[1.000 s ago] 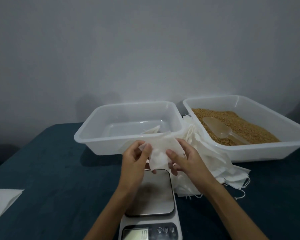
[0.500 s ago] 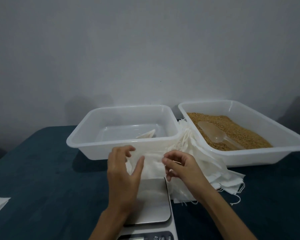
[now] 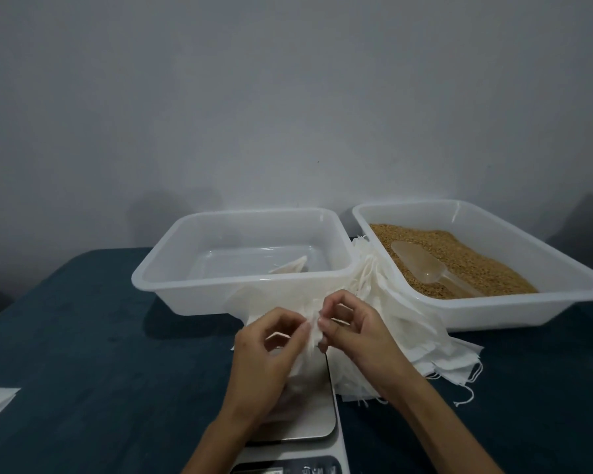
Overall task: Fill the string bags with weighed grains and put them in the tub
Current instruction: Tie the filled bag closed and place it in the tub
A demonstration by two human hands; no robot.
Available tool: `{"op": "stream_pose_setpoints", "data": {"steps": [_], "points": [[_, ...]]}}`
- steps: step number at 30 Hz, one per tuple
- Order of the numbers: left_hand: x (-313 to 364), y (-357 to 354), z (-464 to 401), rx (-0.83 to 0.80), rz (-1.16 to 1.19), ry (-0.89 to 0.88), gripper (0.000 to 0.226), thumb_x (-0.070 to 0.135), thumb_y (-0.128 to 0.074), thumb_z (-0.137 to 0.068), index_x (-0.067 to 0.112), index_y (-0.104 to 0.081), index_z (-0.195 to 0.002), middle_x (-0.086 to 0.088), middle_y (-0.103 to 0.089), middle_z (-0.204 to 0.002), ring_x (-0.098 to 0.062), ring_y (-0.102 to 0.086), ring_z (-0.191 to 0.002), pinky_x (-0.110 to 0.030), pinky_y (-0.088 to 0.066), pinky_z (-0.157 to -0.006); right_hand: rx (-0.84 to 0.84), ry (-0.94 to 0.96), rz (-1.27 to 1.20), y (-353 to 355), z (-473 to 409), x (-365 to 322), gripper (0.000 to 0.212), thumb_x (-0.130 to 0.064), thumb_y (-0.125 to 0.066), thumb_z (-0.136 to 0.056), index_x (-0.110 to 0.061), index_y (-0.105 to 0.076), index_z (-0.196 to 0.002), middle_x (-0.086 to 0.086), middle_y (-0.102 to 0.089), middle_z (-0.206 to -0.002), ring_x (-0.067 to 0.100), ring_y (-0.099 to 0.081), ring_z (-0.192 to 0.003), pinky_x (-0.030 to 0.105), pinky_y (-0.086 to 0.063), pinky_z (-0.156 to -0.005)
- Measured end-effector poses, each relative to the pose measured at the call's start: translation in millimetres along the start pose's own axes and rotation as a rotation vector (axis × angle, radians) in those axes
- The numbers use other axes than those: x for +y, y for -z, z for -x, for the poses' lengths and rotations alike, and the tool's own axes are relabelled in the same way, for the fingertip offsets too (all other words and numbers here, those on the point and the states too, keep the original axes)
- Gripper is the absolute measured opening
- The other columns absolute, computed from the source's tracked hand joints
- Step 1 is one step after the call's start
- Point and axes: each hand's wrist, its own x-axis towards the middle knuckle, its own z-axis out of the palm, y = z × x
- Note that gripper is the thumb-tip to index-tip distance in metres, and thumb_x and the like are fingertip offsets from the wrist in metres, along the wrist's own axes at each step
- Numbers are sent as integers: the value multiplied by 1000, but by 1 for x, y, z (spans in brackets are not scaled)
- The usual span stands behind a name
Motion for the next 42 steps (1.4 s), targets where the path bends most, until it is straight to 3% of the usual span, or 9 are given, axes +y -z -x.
{"op": "stream_pose_setpoints", "data": {"steps": [6, 13, 18, 23, 28, 32, 34, 38, 42], "points": [[-3, 2, -1, 102, -5, -15, 18, 10, -76, -92, 25, -74, -83, 0, -74, -82, -18, -71, -78, -23, -56, -73, 95, 165, 504, -12, 4, 4, 32, 1, -59, -98, -25, -77, -94, -7, -66, -94, 17, -66, -82, 22, -53, -76], [-5, 2, 0, -85, -16, -57, 5, 31, -76, -94, 29, -79, -97, 2, -79, -95, -24, -74, -96, -33, -58, -87, 138, 110, 305, -16, 6, -7, 16, -36, -73, -90, -21, -77, -85, 0, -68, -88, 17, -67, -85, 28, -54, -77], [-7, 6, -4, 137, -36, -52, 24, 18, -78, -93, 28, -72, -114, 9, -70, -114, -16, -67, -104, -23, -56, -81, 171, 84, 163, -10, 3, -11, 8, -16, -72, -92, -10, -77, -94, 9, -73, -93, 20, -69, -91, 27, -54, -82], [-6, 11, -9, 81, 125, 306, 56, 43, -76, -79, 20, -66, -129, -1, -73, -112, -18, -72, -101, -26, -60, -71, 171, 26, 34, -4, 4, -12, 21, -26, -70, -92, -8, -77, -100, 16, -74, -102, 33, -70, -99, 37, -58, -90], [-9, 17, -8, 74, 389, 362, 34, 33, -67, -97, 1, -77, -100, -23, -76, -105, -39, -73, -101, -43, -62, -89, 361, 72, 80, -5, 1, -14, 16, -30, -77, -77, -15, -81, -81, -4, -73, -96, 11, -67, -81, 17, -52, -72], [-5, 16, -9, 151, 393, 389, 39, 43, -62, -95, 8, -80, -94, -16, -78, -97, -34, -73, -90, -39, -63, -75, 337, 83, 67, -2, 2, -16, 20, -32, -70, -86, -12, -75, -85, 4, -68, -80, 14, -45, -54, 26, -46, -54], [-5, 13, -8, 144, 320, 352, 35, 38, -61, -99, 11, -81, -95, -19, -77, -99, -42, -72, -94, -47, -63, -85, 282, 58, 24, -3, 3, -17, 23, -33, -64, -92, -11, -72, -89, 6, -66, -81, 16, -44, -48, 29, -41, -48], [-1, 10, -6, 136, 257, 285, 33, 36, -62, -97, 9, -81, -97, -8, -79, -92, -21, -75, -86, -25, -58, -71, 194, 67, 152, -7, 5, -14, 21, -36, -68, -91, -16, -72, -88, 1, -60, -65, 18, -49, -47, 28, -43, -46], [-2, 11, -6, 142, 242, 250, 27, 26, -61, -102, 7, -79, -99, -6, -79, -92, -20, -75, -84, -27, -59, -70, 235, 76, 199, -8, 5, -12, 15, -27, -78, -86, -15, -69, -84, 6, -64, -75, 19, -49, -49, 26, -41, -45]]}}
